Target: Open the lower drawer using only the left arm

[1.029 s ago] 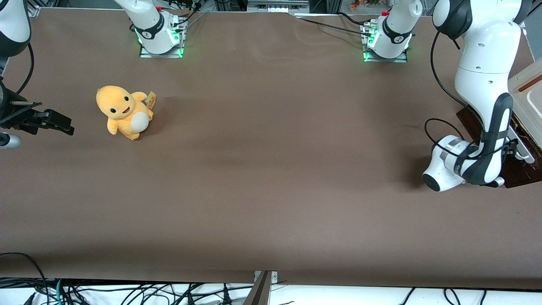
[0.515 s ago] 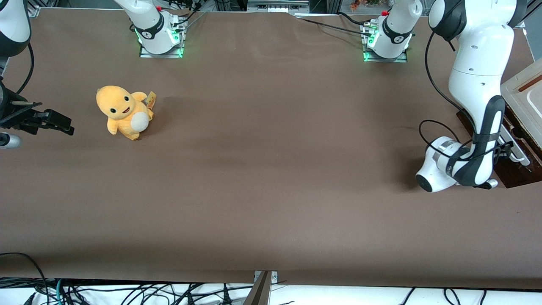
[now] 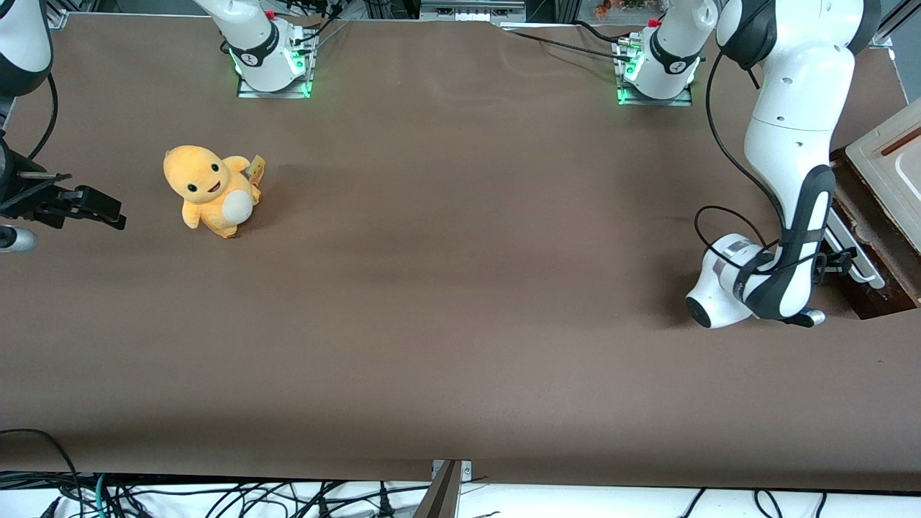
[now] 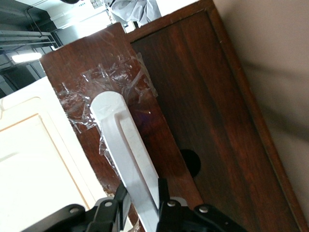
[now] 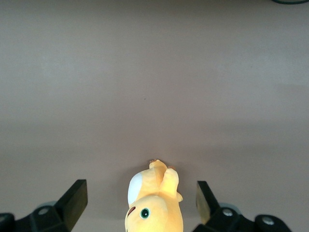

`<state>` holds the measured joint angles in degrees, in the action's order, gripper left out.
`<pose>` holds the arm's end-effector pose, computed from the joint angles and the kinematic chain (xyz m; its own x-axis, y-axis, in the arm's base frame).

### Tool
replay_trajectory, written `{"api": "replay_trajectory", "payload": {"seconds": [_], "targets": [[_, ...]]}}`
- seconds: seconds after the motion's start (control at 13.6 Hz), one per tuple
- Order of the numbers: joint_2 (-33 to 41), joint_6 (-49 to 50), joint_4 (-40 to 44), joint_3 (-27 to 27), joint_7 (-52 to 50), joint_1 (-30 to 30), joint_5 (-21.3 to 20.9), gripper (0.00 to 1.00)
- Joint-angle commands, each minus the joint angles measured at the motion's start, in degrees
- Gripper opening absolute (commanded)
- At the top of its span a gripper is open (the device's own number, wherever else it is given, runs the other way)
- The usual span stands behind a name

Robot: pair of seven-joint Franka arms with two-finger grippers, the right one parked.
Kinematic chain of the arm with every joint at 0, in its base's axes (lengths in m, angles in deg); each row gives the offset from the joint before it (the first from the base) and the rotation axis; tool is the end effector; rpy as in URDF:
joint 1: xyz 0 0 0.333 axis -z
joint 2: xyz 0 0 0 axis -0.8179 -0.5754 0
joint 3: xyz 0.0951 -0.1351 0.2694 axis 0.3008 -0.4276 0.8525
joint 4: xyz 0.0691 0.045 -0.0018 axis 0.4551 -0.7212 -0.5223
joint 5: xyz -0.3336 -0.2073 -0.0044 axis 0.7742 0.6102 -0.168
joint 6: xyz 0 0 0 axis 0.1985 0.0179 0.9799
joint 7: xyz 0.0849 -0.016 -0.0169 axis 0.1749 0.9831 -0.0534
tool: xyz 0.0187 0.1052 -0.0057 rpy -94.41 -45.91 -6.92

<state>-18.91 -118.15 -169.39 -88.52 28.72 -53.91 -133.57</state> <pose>0.6157 0.0977 0.1555 0.8452 0.3349 -0.4166 -0.3653 -0.2072 -0.9076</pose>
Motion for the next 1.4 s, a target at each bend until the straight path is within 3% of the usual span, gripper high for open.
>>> {"api": "replay_trajectory", "payload": {"seconds": [0.0,0.37,0.44,0.51,0.59,0.66,0.74,0.81,1.18,1.32], "targets": [[-1.08,1.55,2.42,0.09,3.04,2.46,1.38,0.17],[-0.99,1.55,2.51,0.00,3.04,2.73,1.99,0.18],[-0.99,1.55,2.51,0.00,3.04,2.73,1.99,0.24],[-0.99,1.55,2.51,0.00,3.04,2.65,1.99,0.40],[-0.99,1.55,2.86,0.00,3.13,2.73,2.08,0.40],[-0.99,1.55,3.47,0.00,3.05,2.82,3.04,0.48],[-0.99,1.55,3.48,0.00,3.13,3.17,3.40,0.81],[-0.99,1.55,3.48,0.00,3.13,3.17,3.40,1.00],[-0.37,1.55,4.52,-0.08,3.22,4.49,3.66,1.00],[-0.29,1.55,8.29,-0.08,3.31,4.67,8.55,1.00]]}}
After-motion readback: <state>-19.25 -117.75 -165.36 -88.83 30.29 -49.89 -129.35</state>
